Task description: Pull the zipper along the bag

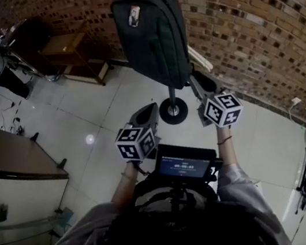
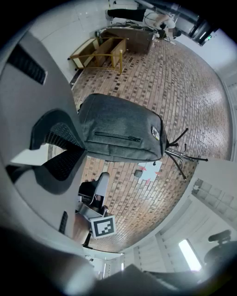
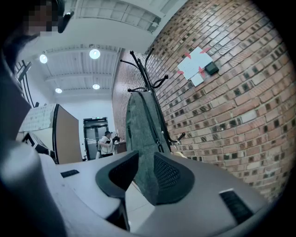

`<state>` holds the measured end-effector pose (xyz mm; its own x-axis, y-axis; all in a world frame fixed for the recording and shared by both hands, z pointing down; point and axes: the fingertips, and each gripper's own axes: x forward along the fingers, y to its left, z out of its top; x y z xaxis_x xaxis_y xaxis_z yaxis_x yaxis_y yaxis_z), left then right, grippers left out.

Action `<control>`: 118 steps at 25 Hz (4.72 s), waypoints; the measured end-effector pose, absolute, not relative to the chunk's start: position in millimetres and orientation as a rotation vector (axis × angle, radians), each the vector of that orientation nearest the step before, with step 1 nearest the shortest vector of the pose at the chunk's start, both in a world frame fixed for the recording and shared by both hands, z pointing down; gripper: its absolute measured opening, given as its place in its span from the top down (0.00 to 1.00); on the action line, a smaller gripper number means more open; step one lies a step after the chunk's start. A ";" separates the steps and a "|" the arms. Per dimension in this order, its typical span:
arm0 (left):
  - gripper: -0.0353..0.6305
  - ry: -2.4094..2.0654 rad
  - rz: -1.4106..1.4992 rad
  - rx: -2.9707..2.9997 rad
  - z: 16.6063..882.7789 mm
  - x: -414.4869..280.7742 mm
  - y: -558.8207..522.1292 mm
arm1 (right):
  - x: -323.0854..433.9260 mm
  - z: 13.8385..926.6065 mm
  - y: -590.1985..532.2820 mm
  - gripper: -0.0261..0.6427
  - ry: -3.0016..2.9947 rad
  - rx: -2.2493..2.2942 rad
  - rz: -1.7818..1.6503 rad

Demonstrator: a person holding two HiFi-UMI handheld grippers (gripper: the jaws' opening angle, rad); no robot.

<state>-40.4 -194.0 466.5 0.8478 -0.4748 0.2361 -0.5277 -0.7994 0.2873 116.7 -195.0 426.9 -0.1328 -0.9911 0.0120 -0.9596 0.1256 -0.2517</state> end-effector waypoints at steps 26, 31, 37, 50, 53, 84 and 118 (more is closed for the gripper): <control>0.94 -0.776 0.145 2.597 467.6 17.4 -301.4 | 126.2 420.2 -243.8 0.90 2.733 -1.737 -0.163; 0.94 -0.911 0.094 2.543 463.9 19.1 -289.8 | 131.8 414.4 -238.1 0.90 2.768 -1.699 -0.061; 0.94 -1.071 0.060 2.463 465.0 18.6 -259.6 | 145.2 407.5 -236.1 0.92 2.807 -1.622 0.132; 0.94 -1.386 0.085 2.315 487.8 -15.6 -195.7 | 134.9 415.9 -256.5 0.97 3.031 -1.542 0.517; 0.94 -1.418 0.064 2.307 484.5 -26.0 -191.4 | 142.0 421.8 -249.2 0.85 3.020 -1.508 0.433; 0.94 -1.283 0.062 2.354 479.9 -40.7 -194.3 | 136.3 422.5 -235.9 0.90 3.001 -1.729 0.585; 0.94 -1.190 0.034 2.526 449.5 -6.2 -227.3 | 114.4 389.6 -250.7 0.95 3.185 -1.473 0.825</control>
